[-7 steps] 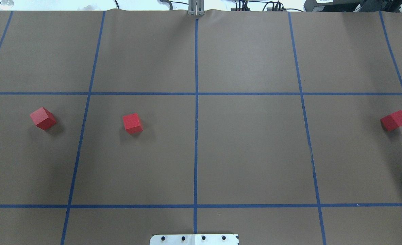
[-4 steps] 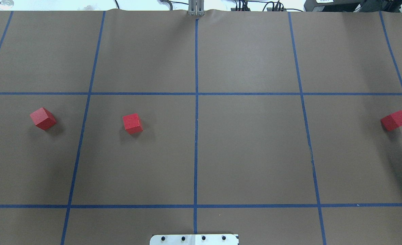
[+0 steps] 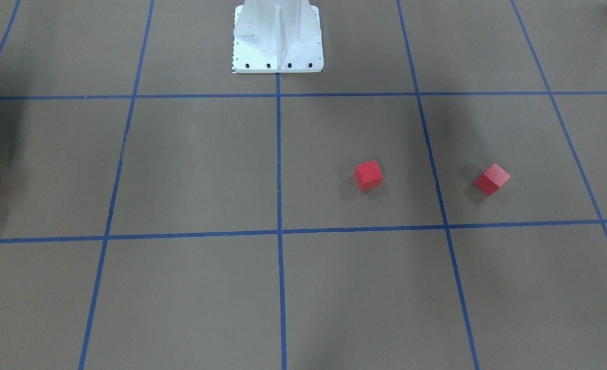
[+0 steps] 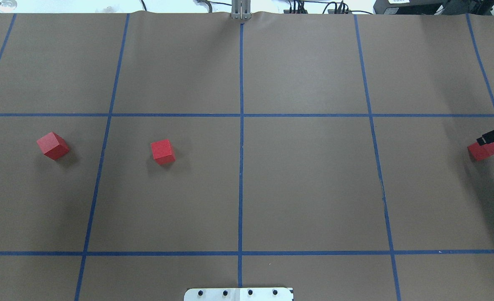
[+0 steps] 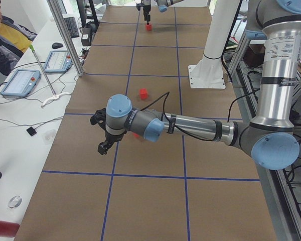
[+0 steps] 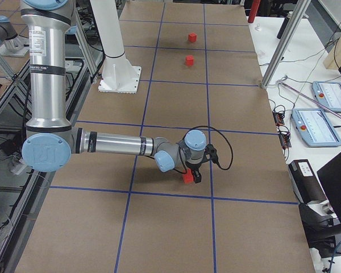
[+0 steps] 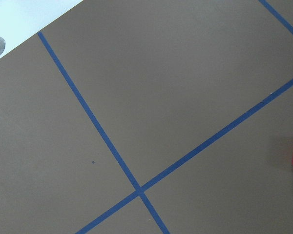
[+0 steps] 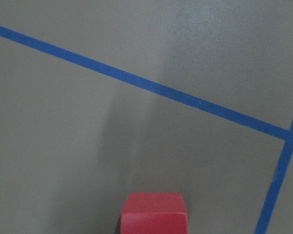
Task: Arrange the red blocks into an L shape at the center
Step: 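Lower the right gripper onto the red cube at the table's edge and grasp it, then carry the red cube with the right gripper to the grid center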
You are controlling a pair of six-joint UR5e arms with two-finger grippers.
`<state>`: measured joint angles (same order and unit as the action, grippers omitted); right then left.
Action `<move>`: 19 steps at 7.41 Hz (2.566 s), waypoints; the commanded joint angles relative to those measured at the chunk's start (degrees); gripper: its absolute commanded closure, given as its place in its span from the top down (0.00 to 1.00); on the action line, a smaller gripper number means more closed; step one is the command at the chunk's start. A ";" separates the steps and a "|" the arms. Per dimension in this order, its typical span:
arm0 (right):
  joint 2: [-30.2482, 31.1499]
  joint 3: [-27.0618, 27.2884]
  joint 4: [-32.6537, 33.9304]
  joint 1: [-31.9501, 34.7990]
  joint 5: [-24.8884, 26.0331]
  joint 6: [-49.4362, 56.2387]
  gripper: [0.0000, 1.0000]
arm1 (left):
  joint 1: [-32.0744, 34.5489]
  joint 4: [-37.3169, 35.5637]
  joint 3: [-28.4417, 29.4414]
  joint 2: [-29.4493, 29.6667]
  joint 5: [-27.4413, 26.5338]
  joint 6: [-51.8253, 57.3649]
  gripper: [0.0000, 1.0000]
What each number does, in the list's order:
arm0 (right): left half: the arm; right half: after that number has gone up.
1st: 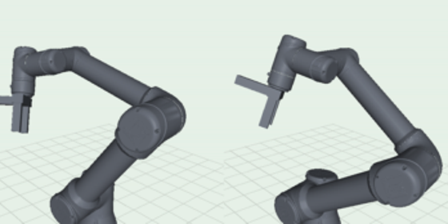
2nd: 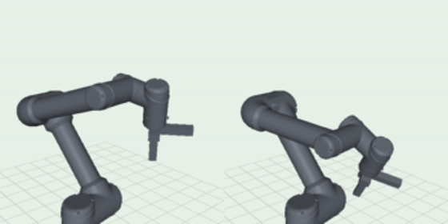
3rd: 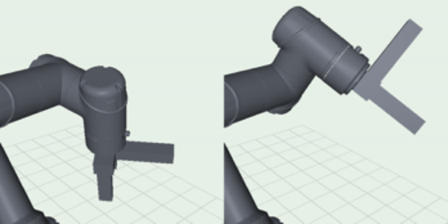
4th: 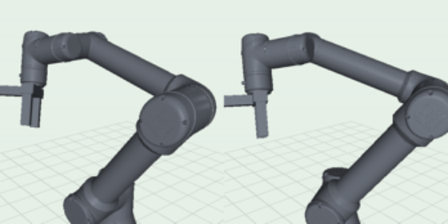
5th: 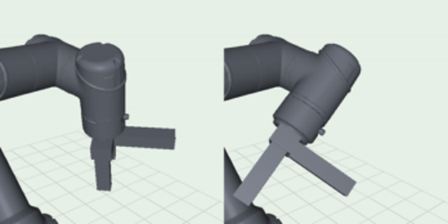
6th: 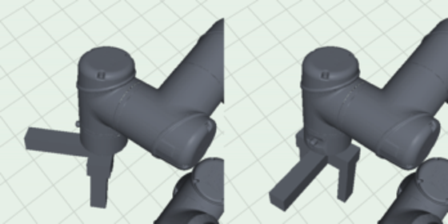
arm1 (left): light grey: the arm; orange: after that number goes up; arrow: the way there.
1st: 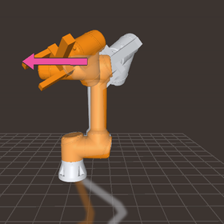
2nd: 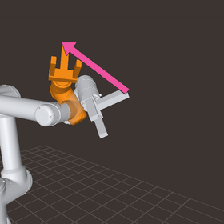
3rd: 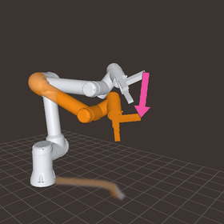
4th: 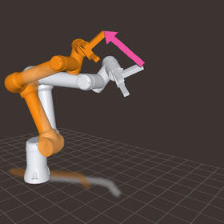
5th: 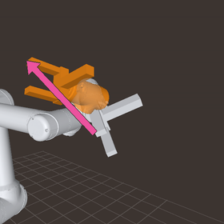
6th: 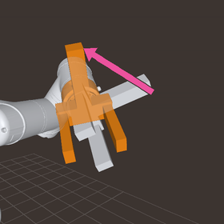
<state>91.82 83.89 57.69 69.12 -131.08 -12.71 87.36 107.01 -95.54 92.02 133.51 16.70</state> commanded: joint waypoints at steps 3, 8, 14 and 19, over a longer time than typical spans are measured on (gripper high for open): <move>0.46 -1.10 -1.00 -1.09 2.23 -0.38 0.54 | 0.00 0.13 0.00 0.00 0.00 0.09 1.00; -0.33 2.65 -0.31 -1.53 1.89 -0.73 0.00 | 0.00 0.22 0.00 -0.09 0.00 0.09 1.00; -19.45 15.51 13.05 -15.28 6.25 -37.75 0.00 | 0.00 0.22 0.00 -0.18 0.00 0.00 1.00; -39.95 13.06 30.72 -32.71 19.72 -60.74 0.00 | -0.44 0.22 0.09 -0.09 0.00 0.00 1.00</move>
<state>55.48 98.09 86.94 40.28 -113.78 -68.92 86.99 107.23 -95.52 91.93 133.51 16.70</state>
